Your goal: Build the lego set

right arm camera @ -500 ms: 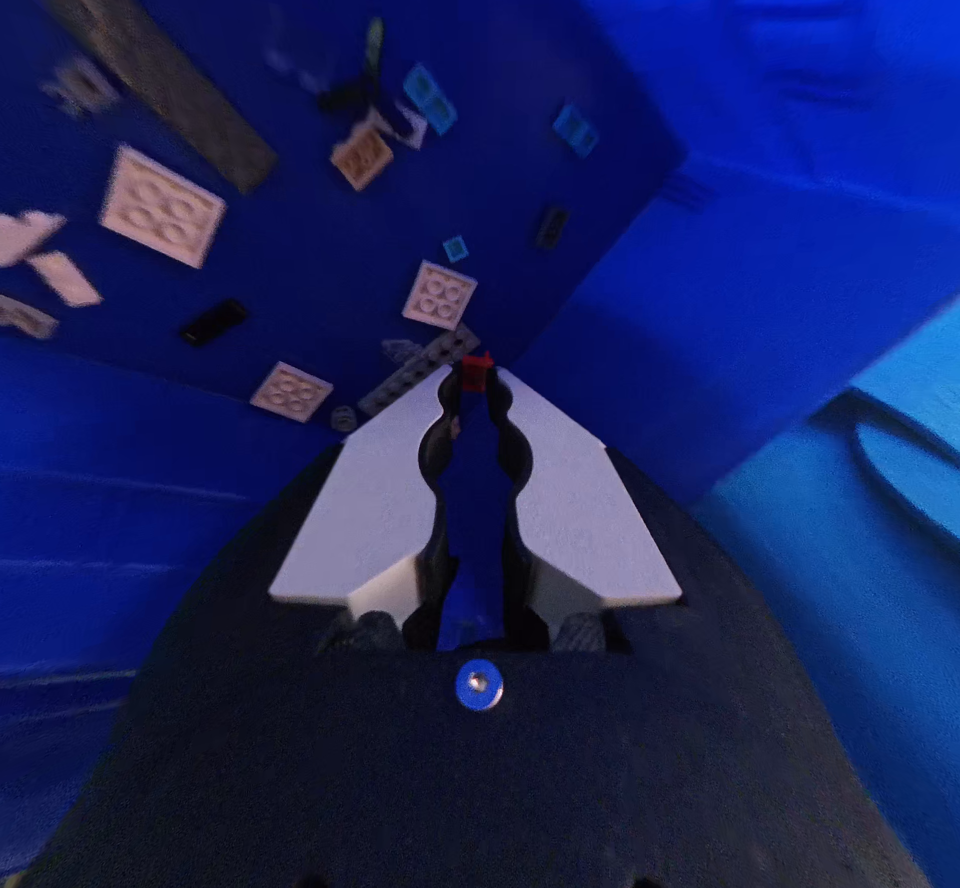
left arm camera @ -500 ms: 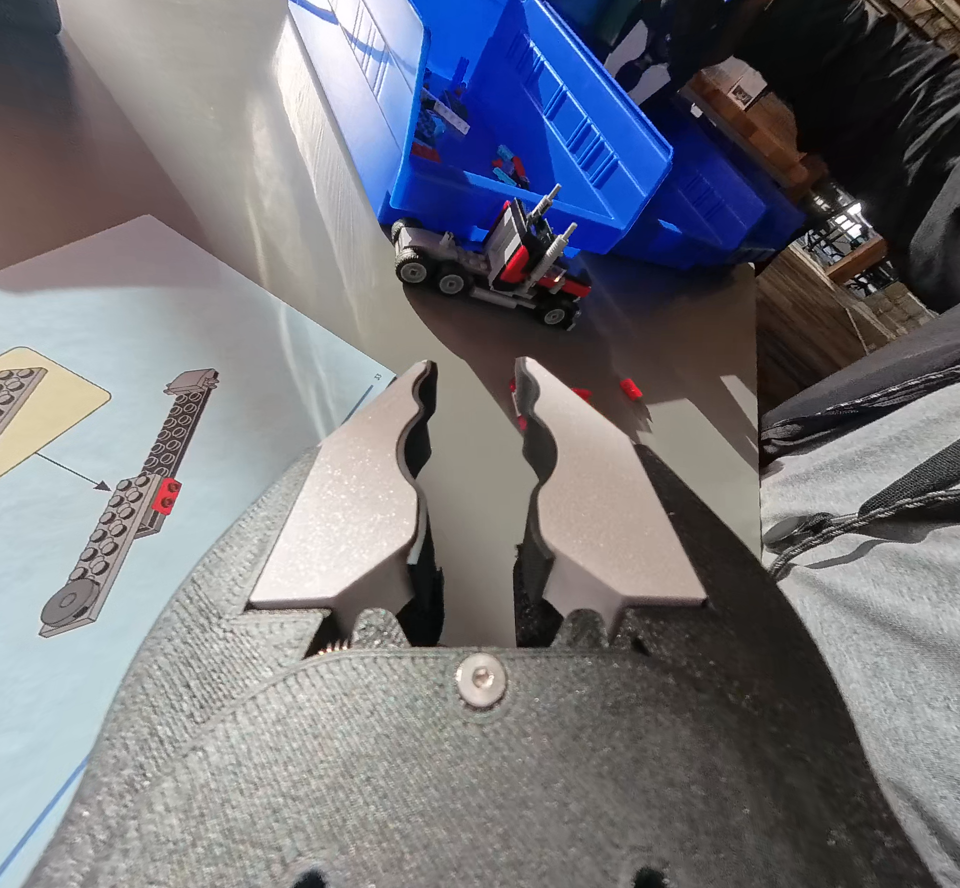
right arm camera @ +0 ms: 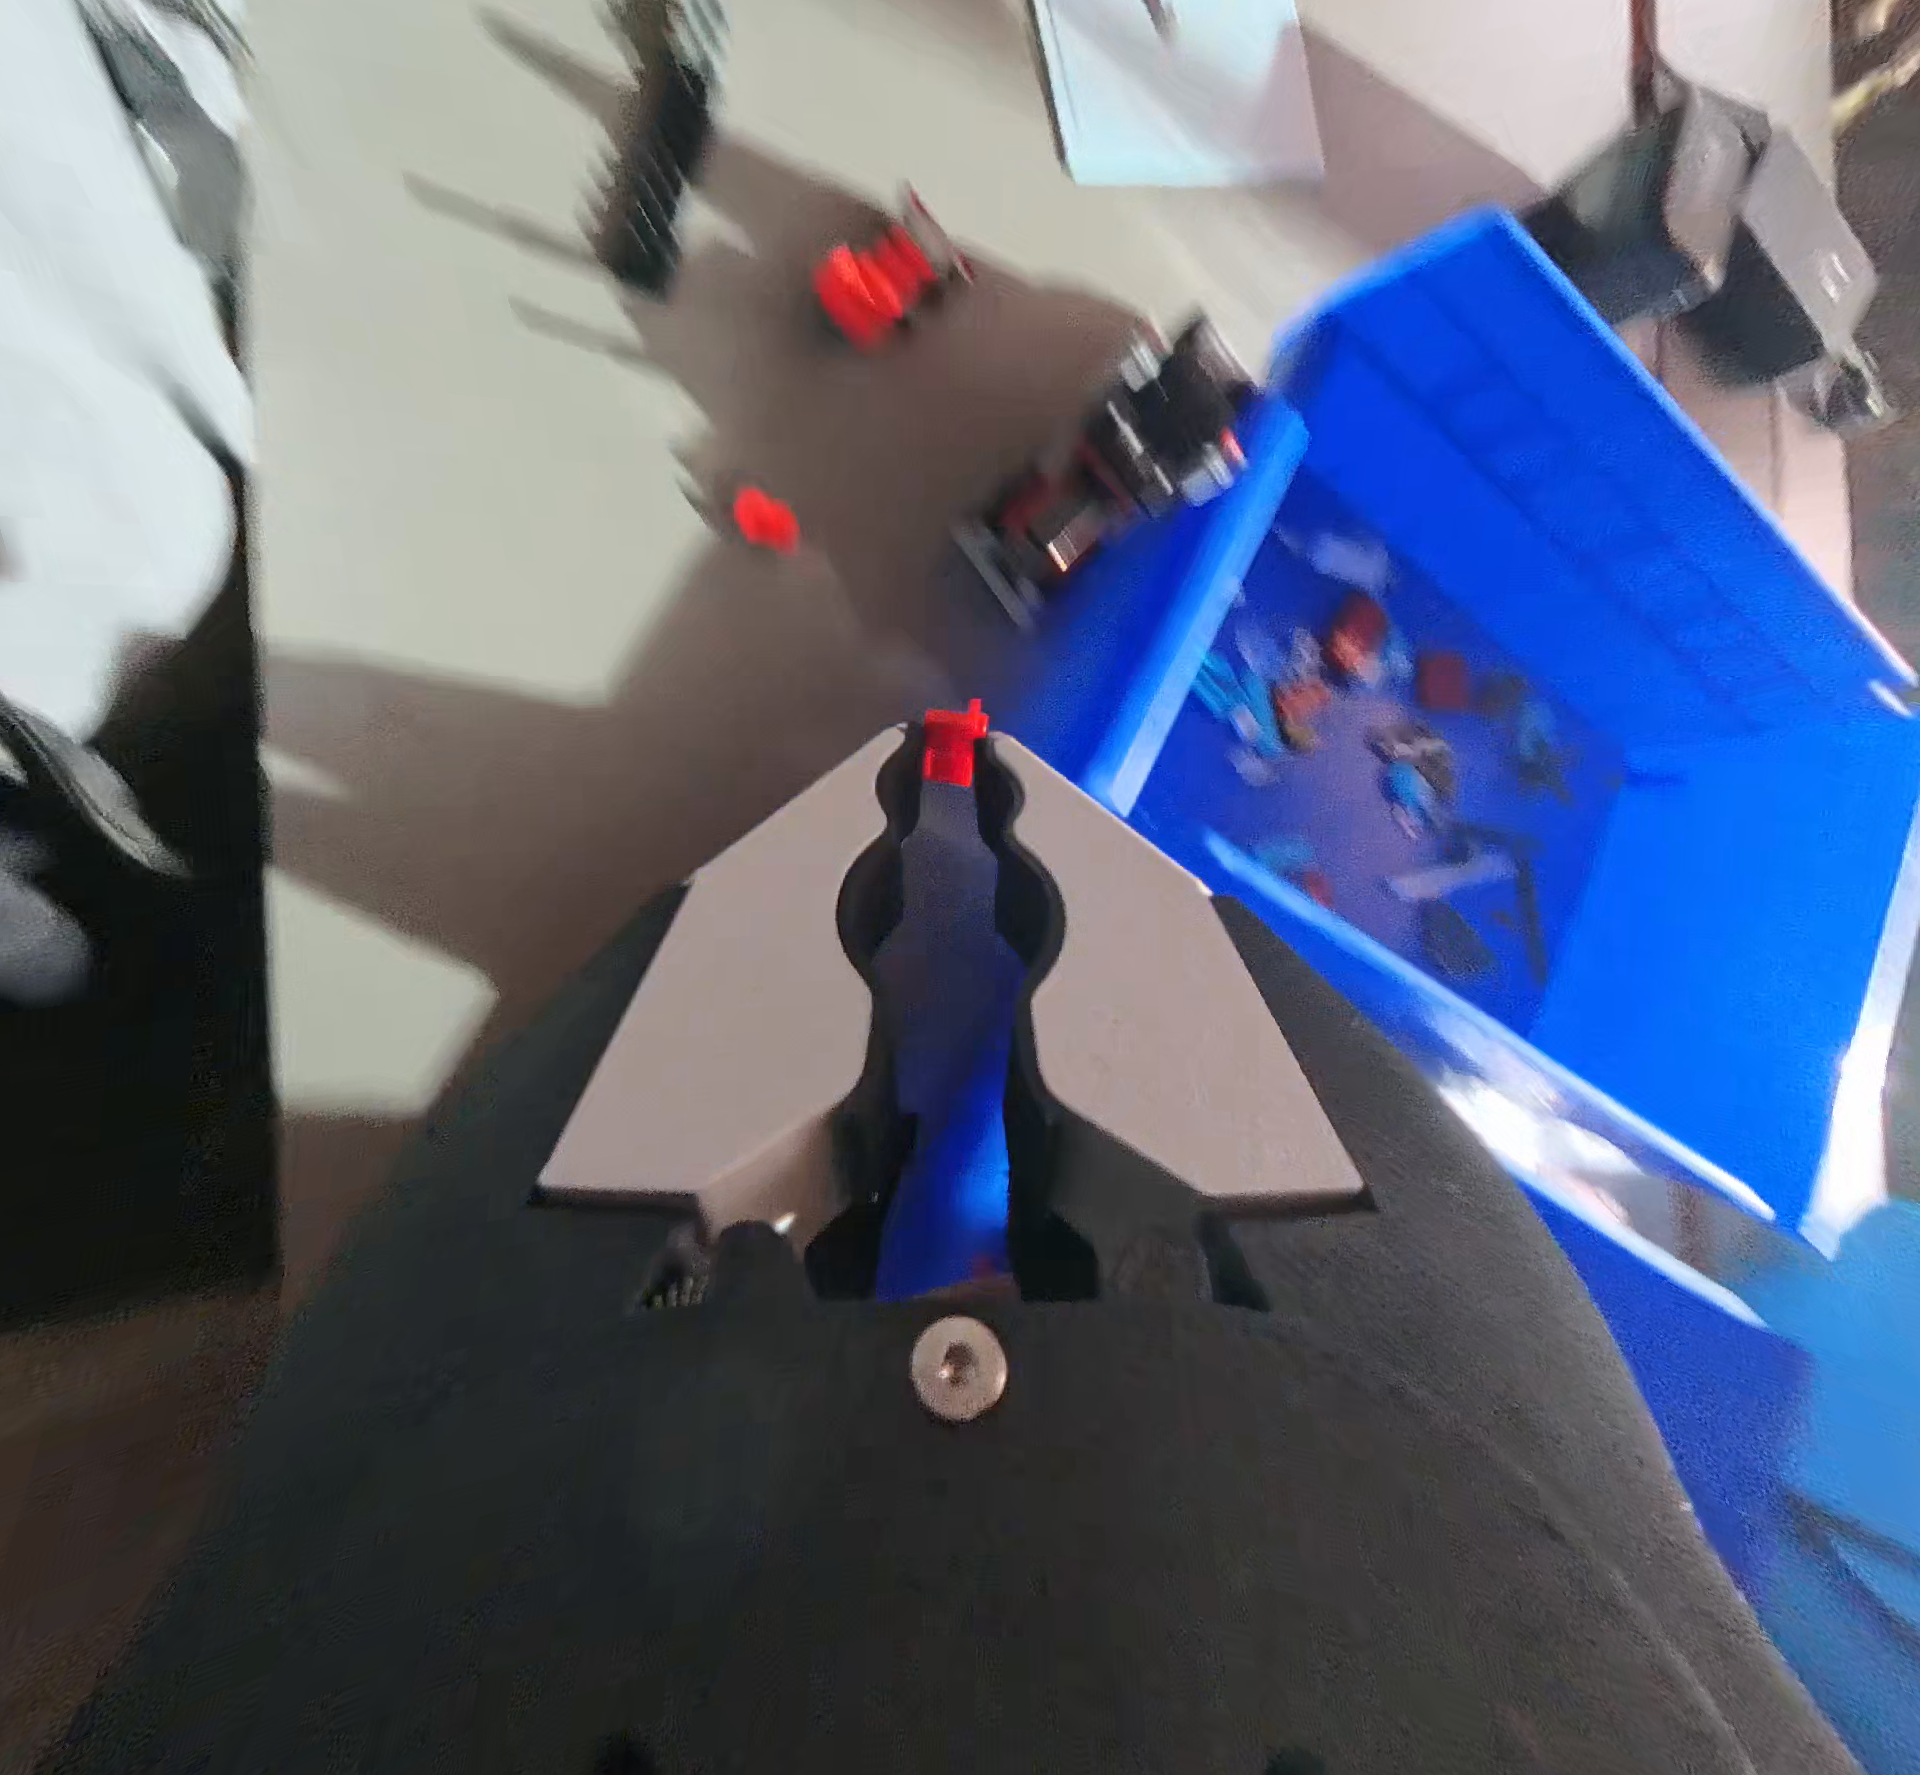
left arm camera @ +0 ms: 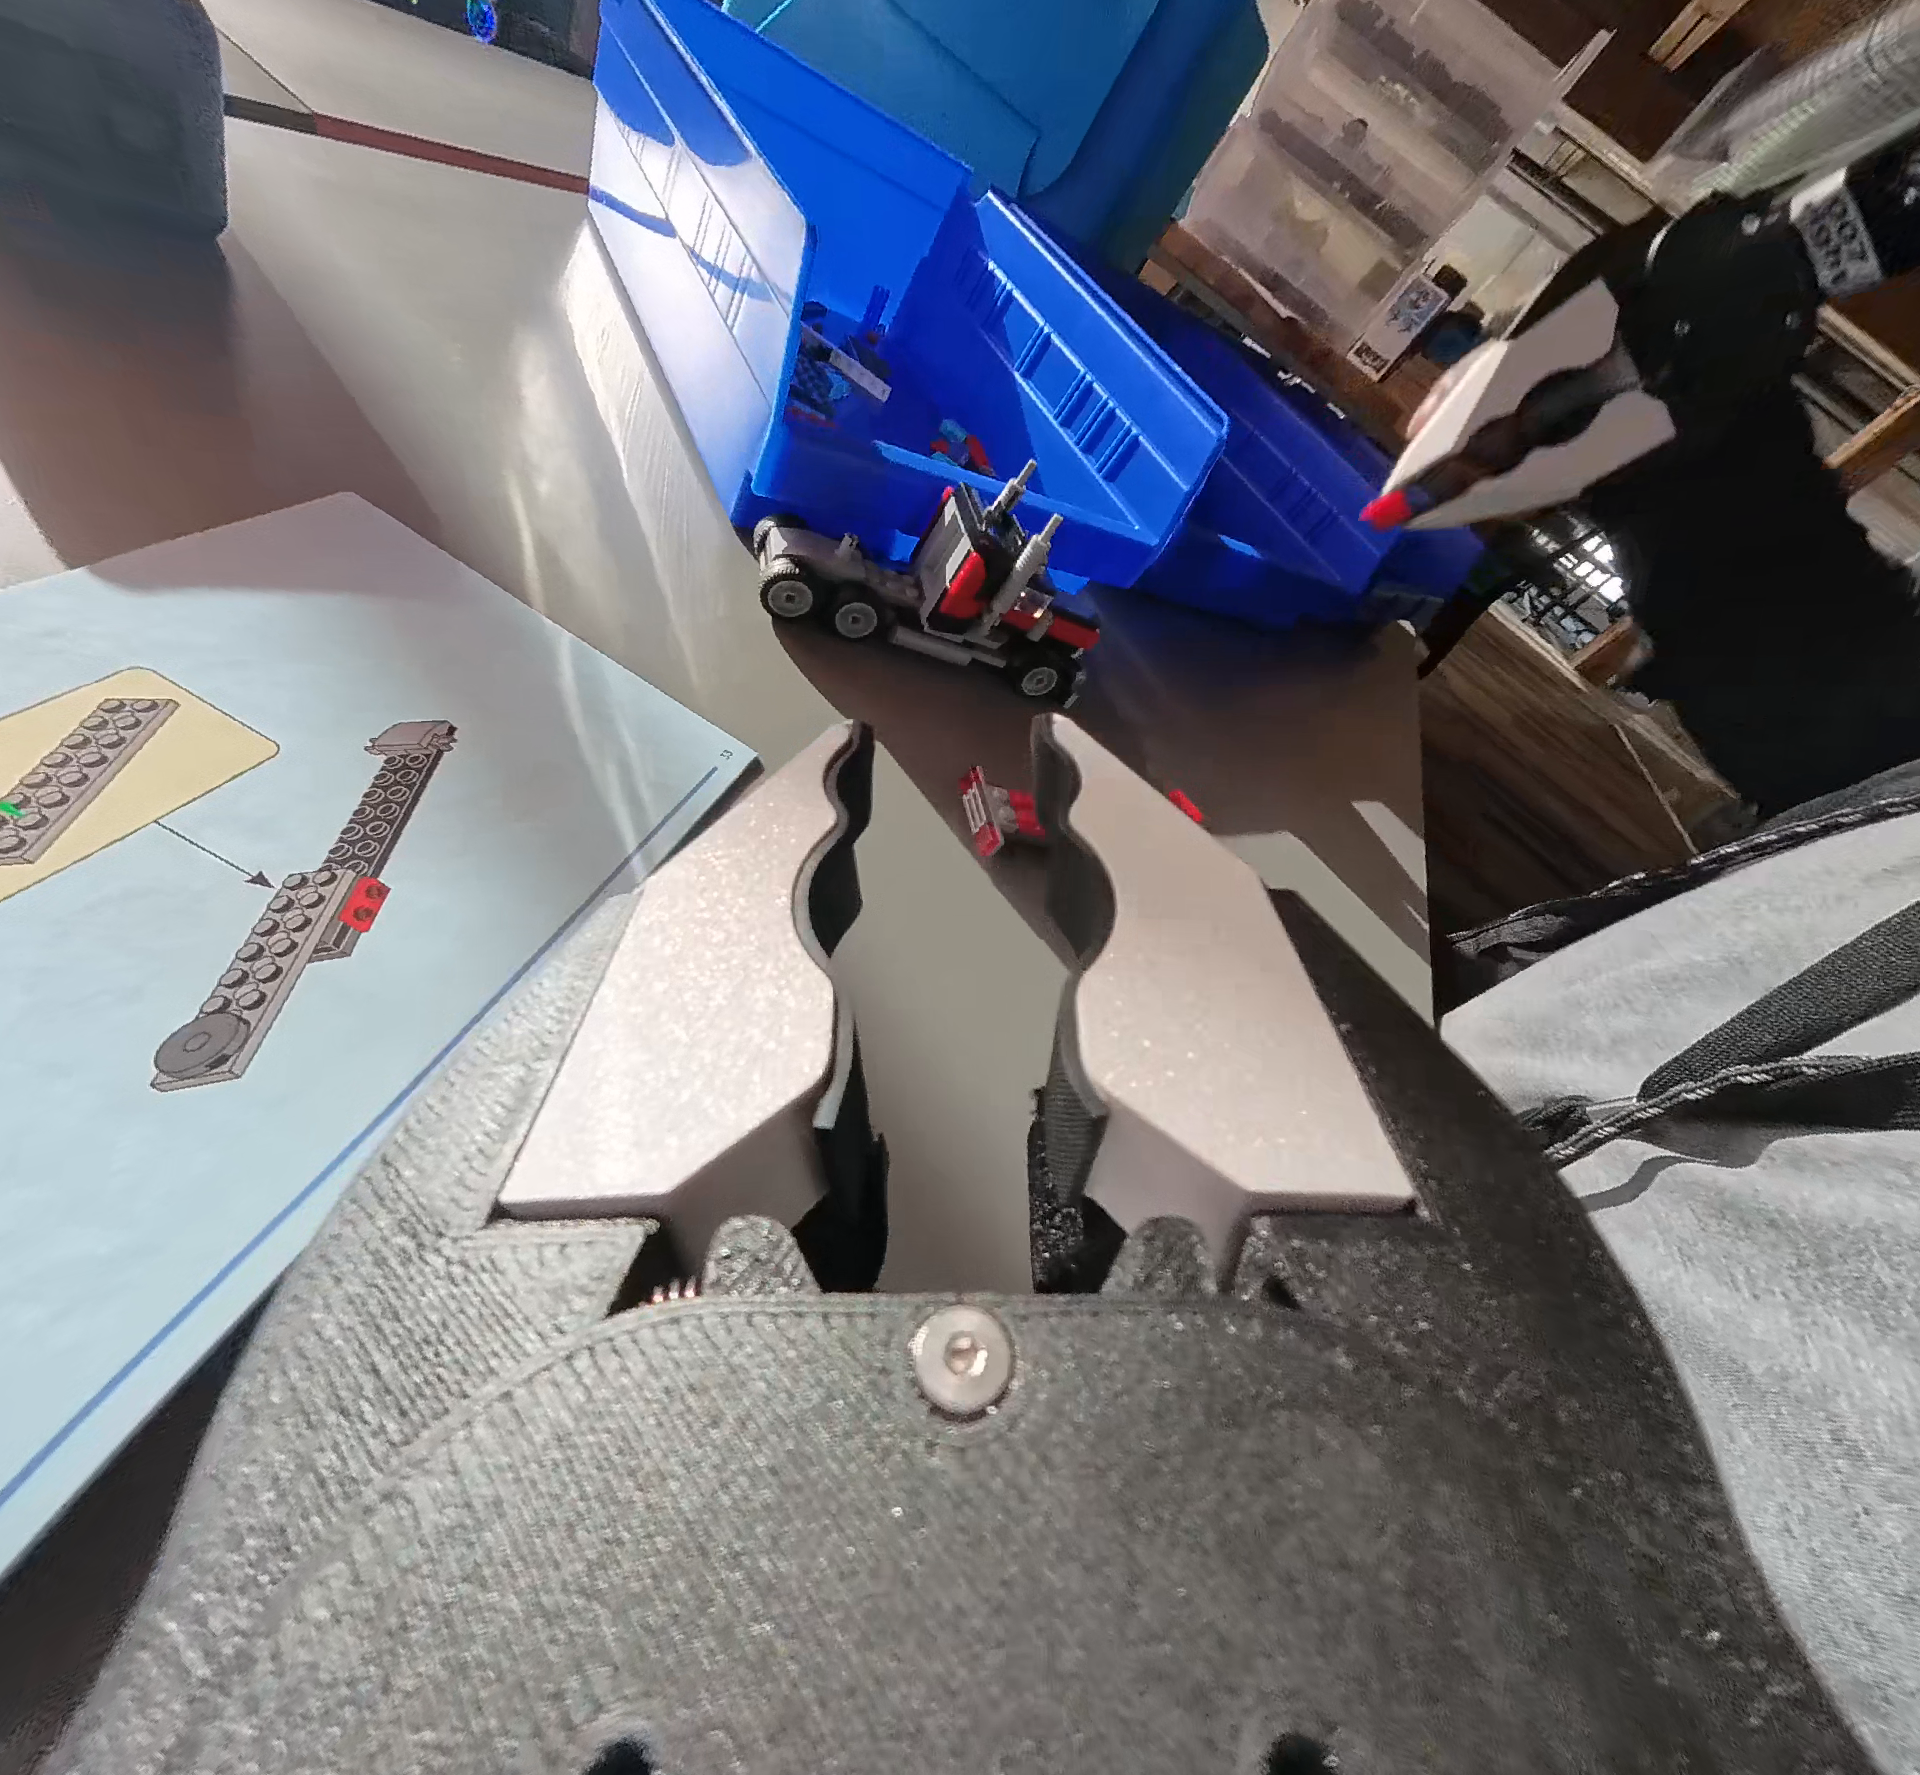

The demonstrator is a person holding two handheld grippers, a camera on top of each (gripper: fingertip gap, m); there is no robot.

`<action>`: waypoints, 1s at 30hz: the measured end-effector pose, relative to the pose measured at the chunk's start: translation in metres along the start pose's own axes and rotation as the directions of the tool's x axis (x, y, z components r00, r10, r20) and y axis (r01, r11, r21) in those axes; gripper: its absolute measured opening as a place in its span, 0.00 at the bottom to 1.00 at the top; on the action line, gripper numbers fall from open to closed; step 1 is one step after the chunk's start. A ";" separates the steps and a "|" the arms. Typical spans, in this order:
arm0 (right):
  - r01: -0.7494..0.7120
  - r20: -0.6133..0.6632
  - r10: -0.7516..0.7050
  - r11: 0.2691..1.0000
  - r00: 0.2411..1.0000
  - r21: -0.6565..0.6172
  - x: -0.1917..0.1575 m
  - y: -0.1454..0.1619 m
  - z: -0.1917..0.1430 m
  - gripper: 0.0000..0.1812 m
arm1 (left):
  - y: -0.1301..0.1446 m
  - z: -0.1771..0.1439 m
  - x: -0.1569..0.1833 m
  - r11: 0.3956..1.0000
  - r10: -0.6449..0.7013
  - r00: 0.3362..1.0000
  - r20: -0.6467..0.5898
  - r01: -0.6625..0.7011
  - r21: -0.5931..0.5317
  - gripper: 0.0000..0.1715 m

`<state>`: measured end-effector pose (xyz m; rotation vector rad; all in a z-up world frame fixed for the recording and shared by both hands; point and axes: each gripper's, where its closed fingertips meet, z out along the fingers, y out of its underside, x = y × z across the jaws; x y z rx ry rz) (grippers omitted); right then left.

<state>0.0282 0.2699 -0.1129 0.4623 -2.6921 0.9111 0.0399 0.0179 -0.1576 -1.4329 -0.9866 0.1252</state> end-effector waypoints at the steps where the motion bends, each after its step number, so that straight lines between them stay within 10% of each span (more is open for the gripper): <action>1: -0.018 0.015 0.017 0.999 1.000 0.038 -0.015 -0.015 0.016 0.06 | 0.000 -0.002 0.001 1.000 0.002 1.000 -0.005 -0.002 0.005 0.19; 9: -0.121 0.081 0.115 0.990 0.990 0.075 -0.066 -0.059 0.118 0.06 | -0.002 -0.027 0.007 0.998 0.010 0.999 -0.033 -0.008 0.059 0.19; 30: -0.139 0.158 0.150 0.987 0.976 -0.079 -0.061 -0.054 0.157 0.06 | -0.016 -0.075 0.016 0.975 -0.021 0.991 -0.135 0.050 0.218 0.18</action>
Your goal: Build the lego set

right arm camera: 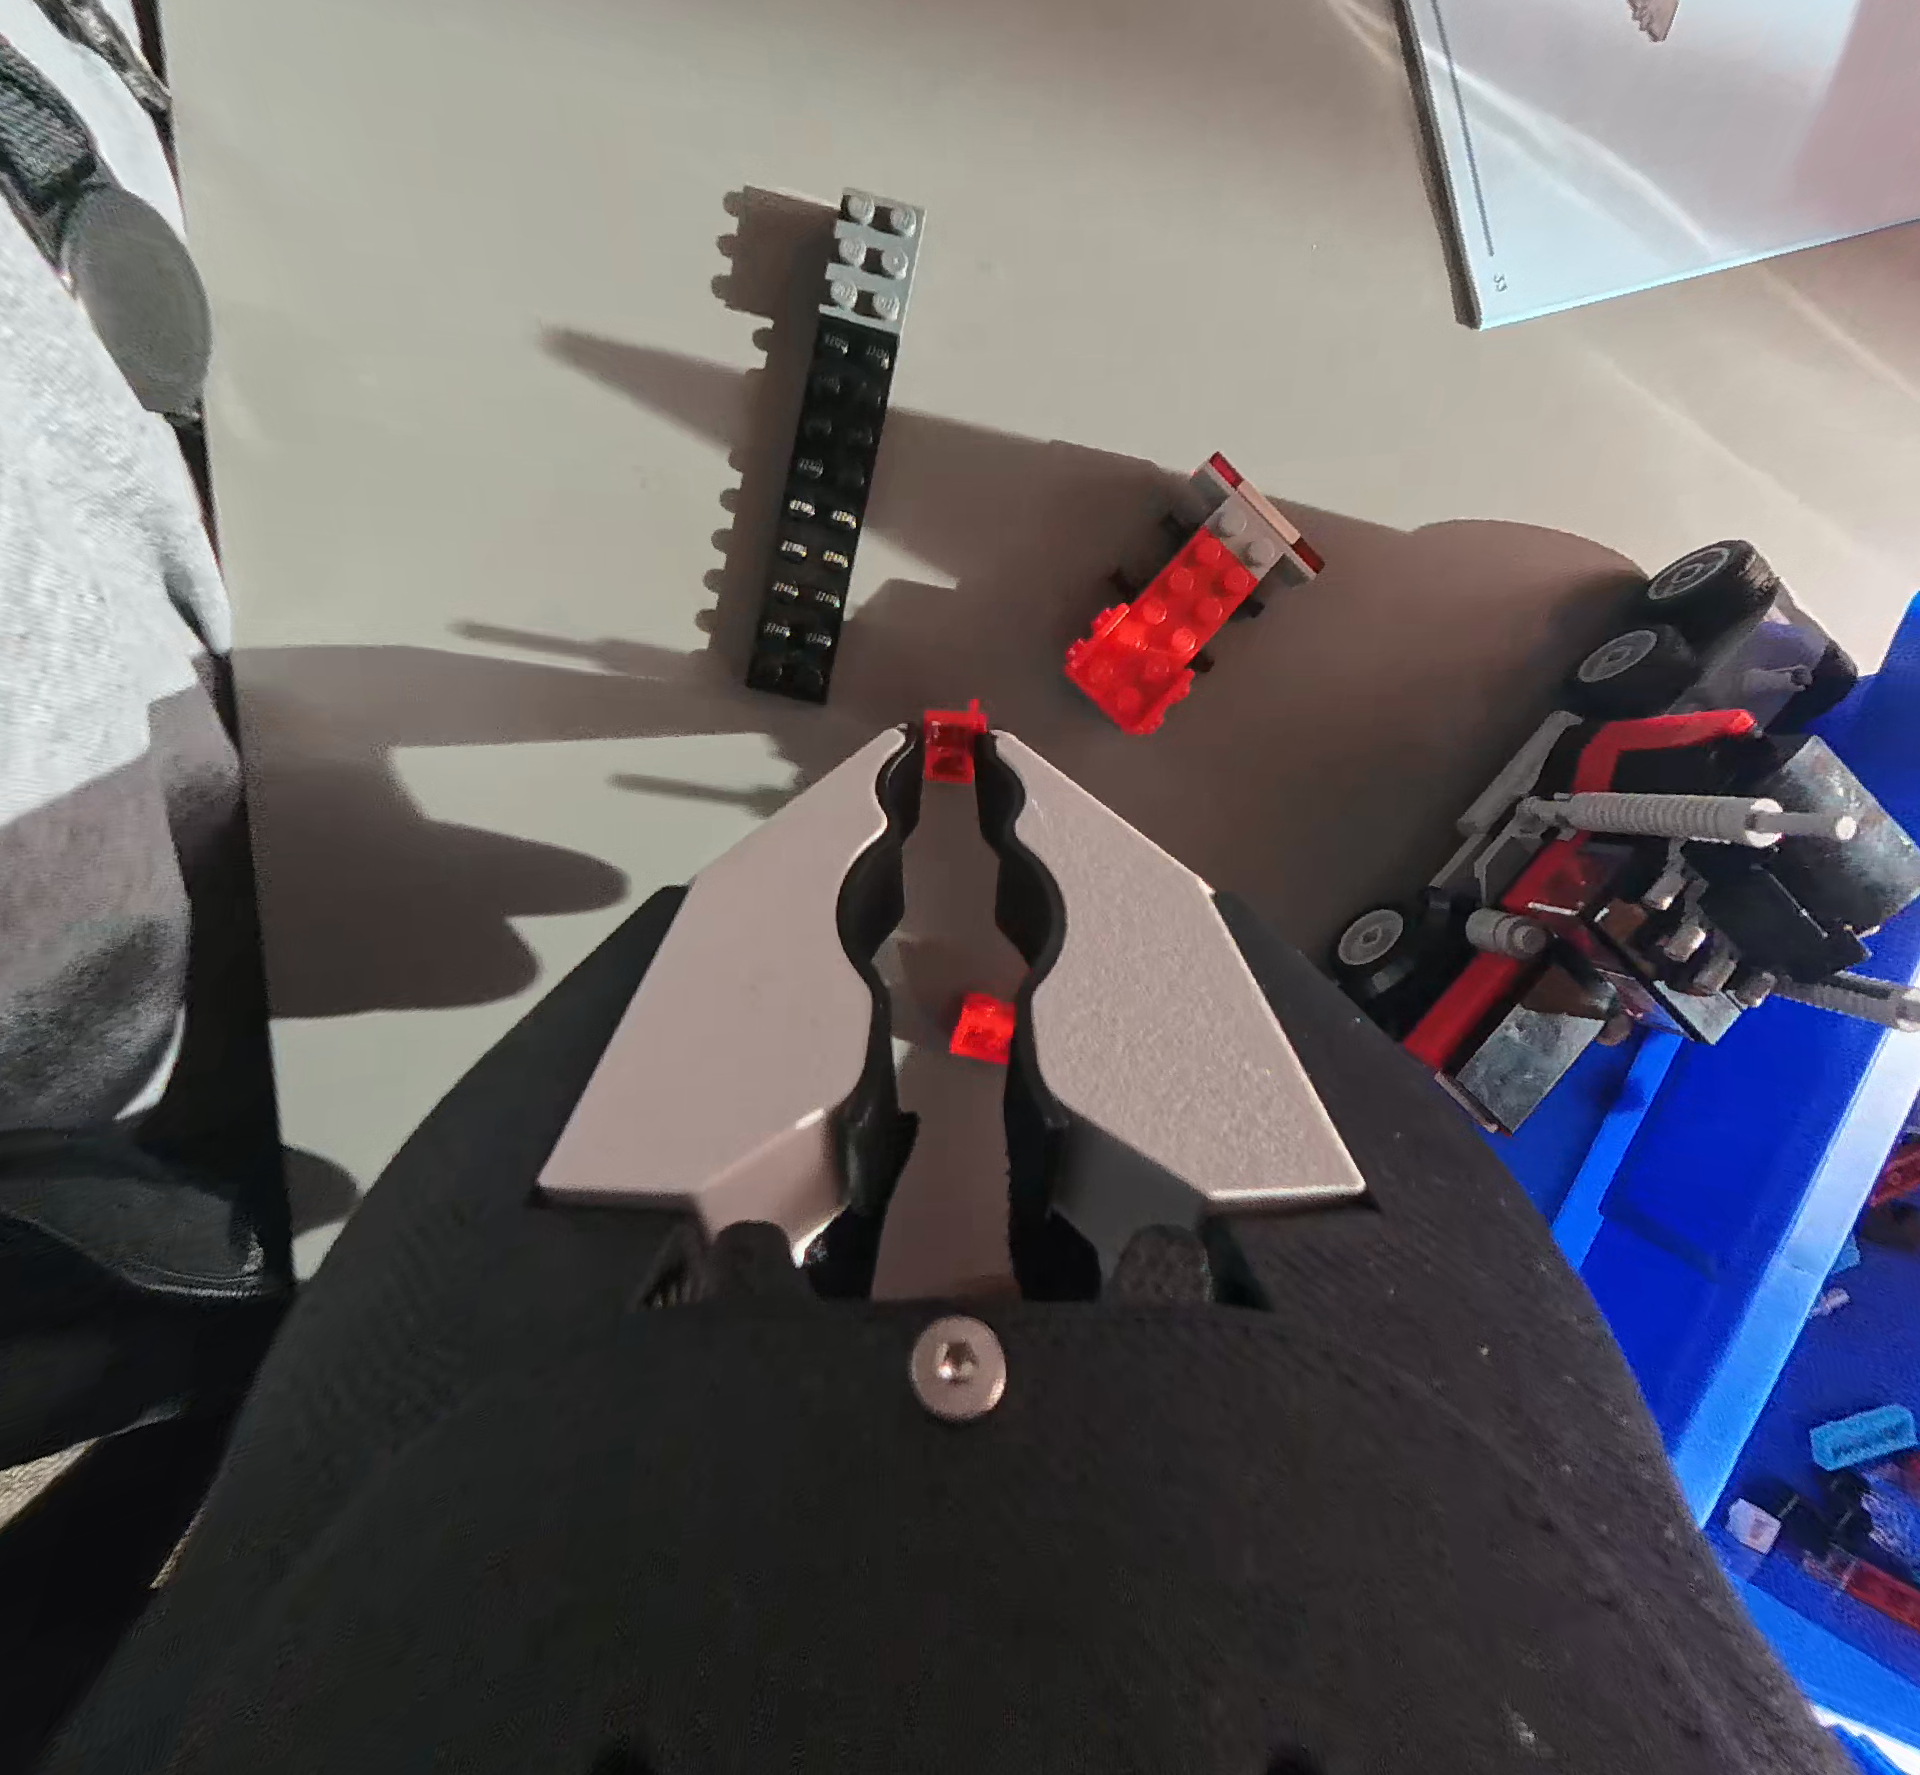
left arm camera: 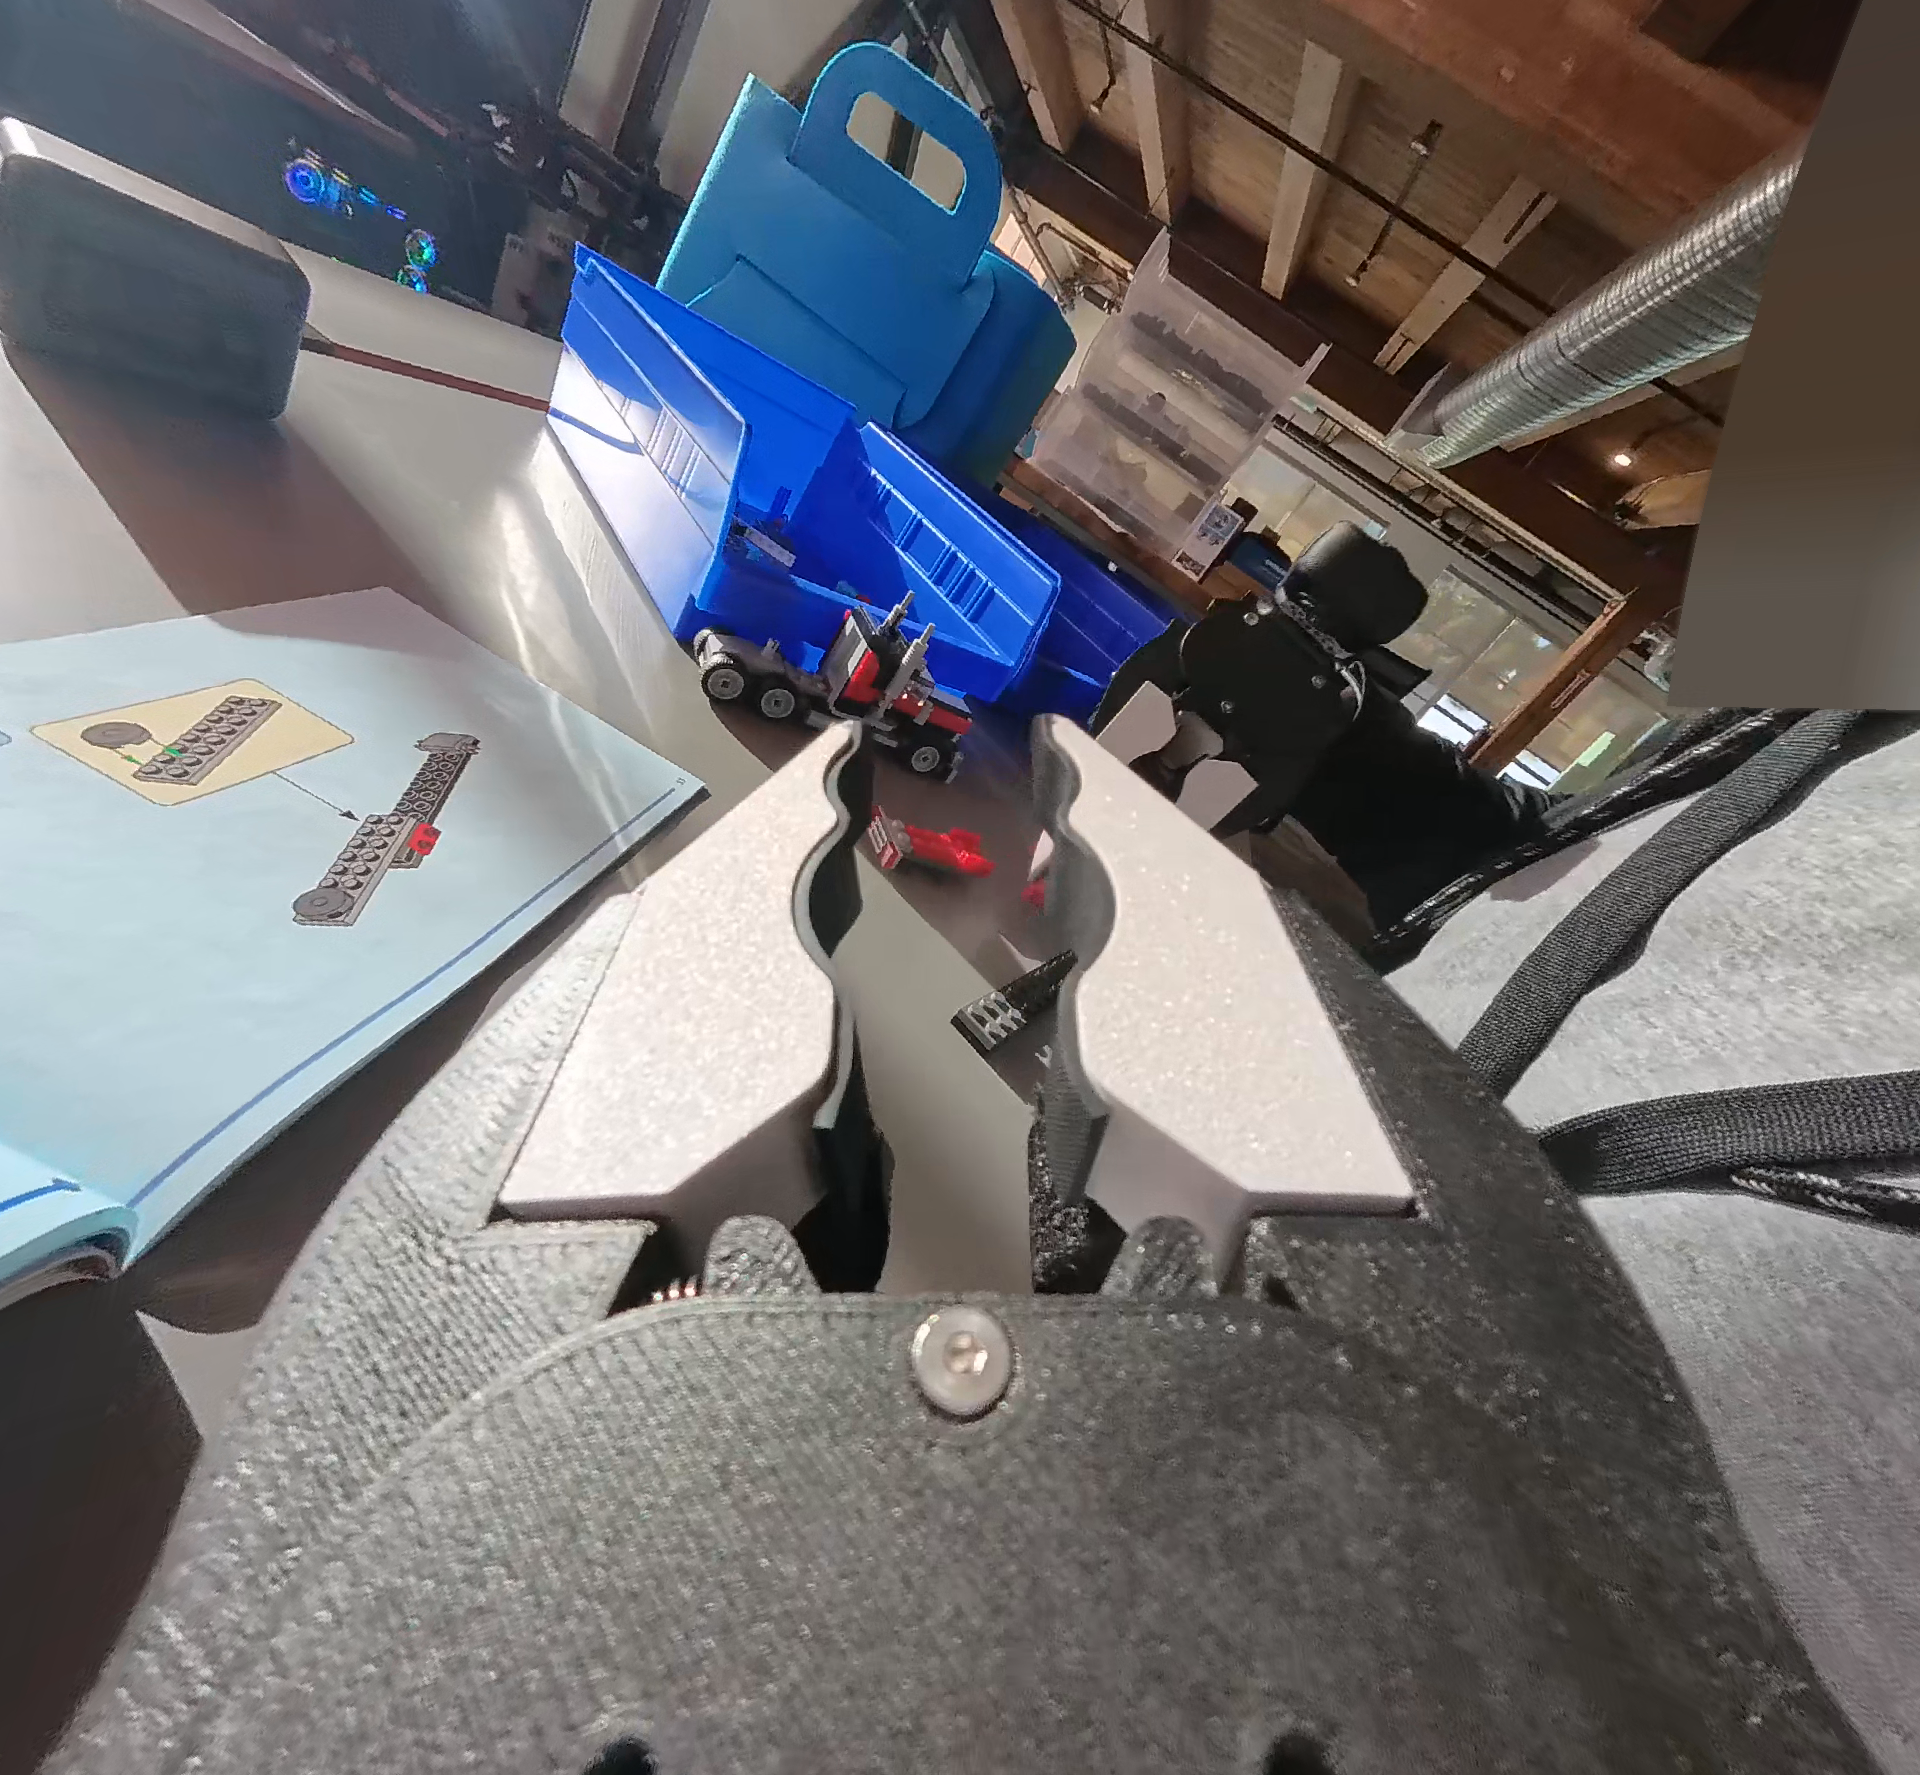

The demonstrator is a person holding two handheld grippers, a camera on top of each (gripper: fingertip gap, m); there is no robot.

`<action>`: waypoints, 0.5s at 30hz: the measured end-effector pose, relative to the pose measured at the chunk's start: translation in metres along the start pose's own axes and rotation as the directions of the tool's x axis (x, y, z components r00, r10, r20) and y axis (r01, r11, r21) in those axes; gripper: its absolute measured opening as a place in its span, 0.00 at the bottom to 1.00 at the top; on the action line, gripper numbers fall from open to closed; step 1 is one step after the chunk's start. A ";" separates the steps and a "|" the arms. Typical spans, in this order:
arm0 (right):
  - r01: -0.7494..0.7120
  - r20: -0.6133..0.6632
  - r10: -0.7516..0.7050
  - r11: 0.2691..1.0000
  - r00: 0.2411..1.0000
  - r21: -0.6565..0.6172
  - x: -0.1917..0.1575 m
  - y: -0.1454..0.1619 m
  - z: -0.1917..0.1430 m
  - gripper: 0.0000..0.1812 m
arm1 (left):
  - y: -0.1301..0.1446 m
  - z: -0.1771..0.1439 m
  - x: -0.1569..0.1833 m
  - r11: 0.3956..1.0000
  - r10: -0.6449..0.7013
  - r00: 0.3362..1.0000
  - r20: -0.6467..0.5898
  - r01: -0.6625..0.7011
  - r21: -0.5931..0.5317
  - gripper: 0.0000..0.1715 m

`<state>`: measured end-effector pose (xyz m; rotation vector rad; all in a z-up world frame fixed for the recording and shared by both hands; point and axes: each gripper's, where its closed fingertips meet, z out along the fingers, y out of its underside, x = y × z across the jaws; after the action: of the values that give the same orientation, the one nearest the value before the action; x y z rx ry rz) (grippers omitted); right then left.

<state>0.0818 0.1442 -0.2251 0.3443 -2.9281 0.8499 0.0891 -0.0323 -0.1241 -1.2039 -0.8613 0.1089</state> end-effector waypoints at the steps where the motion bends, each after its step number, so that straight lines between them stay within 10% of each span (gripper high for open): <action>1: -0.003 -0.001 0.003 1.000 1.000 -0.003 0.001 0.000 0.000 0.06 | -0.001 -0.001 0.000 1.000 -0.004 1.000 -0.004 0.004 0.005 0.18; 15: -0.028 -0.020 0.028 1.000 0.999 -0.008 0.011 0.000 0.003 0.07 | -0.013 -0.011 -0.005 0.996 -0.030 0.999 0.011 0.029 0.082 0.18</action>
<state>0.0707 0.1401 -0.2265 0.2939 -2.9242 0.8395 0.0875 -0.0484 -0.1169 -1.1148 -0.8768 0.1264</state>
